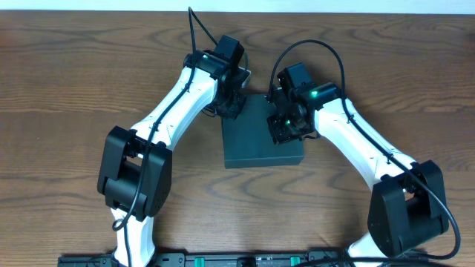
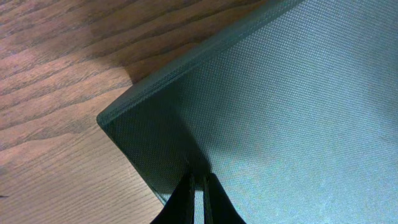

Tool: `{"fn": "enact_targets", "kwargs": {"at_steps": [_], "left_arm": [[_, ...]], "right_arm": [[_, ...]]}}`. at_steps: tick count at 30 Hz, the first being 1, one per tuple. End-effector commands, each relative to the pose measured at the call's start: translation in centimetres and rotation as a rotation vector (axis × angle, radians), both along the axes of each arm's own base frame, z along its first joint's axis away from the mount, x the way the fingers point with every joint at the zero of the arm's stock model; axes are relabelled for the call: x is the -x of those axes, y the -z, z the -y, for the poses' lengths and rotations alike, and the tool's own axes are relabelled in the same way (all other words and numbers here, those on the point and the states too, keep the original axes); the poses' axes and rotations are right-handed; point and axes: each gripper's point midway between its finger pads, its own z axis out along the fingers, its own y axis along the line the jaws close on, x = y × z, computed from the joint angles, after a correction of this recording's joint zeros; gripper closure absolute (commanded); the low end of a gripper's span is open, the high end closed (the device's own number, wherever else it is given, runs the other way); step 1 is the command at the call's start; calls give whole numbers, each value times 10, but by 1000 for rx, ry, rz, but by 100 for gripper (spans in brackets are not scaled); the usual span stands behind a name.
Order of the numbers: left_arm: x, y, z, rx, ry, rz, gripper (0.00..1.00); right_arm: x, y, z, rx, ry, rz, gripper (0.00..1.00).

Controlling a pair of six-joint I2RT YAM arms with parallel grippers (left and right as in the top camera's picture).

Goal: Pack container

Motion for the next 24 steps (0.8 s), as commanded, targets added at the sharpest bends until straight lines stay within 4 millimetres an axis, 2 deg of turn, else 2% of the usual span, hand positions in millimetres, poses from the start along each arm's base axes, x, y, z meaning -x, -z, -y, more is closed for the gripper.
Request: {"fn": "enact_targets", "kwargs": {"at_steps": [1,5,7,9,12,13,14,15,17,19,21,24], "left_arm": [[-1,11,-7,-48,29,-4,94],[-19,-25,-35,-136,-20,136,93],[-29,-51,-56,-175,-65,224,76],[-38,-81,-80,-202,-126,313,51],[-47,-121,-118,-198,-226,414,17],[-48,-132,-131,-194,-260,437,7],[-49,-139,-142,-192,-288,451,2],[-49,-146,-155,-193,-319,464,1],[-46,-156,-178,-200,-373,473,2],[-42,-159,-194,-210,-408,467,1],[-35,-161,-208,-215,-452,450,1],[-19,-166,-217,-218,-489,427,1]], "right_arm": [[2,22,3,30,3,-21,99],[-29,6,15,21,59,65,98],[-52,-11,28,8,110,115,95],[-75,-32,44,-6,152,174,83],[-111,-69,71,-19,192,291,79],[-122,-83,81,-18,195,336,72],[-130,-94,90,-16,197,374,55],[-140,-106,100,-15,209,415,38],[-151,-125,124,-5,252,464,14],[-154,-133,145,3,296,477,3],[-152,-137,161,7,352,477,1],[-139,-145,187,62,430,473,1]]}}
